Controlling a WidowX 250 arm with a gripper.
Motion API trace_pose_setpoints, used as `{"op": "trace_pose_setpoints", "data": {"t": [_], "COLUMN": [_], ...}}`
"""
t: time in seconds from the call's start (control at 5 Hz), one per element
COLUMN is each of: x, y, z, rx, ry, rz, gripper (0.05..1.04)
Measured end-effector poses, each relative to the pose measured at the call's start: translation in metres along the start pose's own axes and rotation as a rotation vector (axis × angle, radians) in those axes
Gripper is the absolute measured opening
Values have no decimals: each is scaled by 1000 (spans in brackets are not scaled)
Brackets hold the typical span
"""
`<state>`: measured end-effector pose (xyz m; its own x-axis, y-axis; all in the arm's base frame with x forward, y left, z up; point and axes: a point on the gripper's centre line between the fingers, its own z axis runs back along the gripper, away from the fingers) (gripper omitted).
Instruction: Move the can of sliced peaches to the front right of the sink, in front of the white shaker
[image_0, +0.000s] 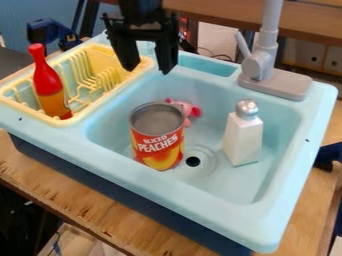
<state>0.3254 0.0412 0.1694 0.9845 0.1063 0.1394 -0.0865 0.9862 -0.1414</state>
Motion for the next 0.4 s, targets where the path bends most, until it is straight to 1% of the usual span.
{"op": "trace_pose_setpoints", "data": {"t": [0.2,0.4], "x": [5,4], "y": [2,-5], "z": [-2,-14], "rx": [20,38], "ry": [-27,-5], "rz": [51,76], "gripper": [1001,1001]}}
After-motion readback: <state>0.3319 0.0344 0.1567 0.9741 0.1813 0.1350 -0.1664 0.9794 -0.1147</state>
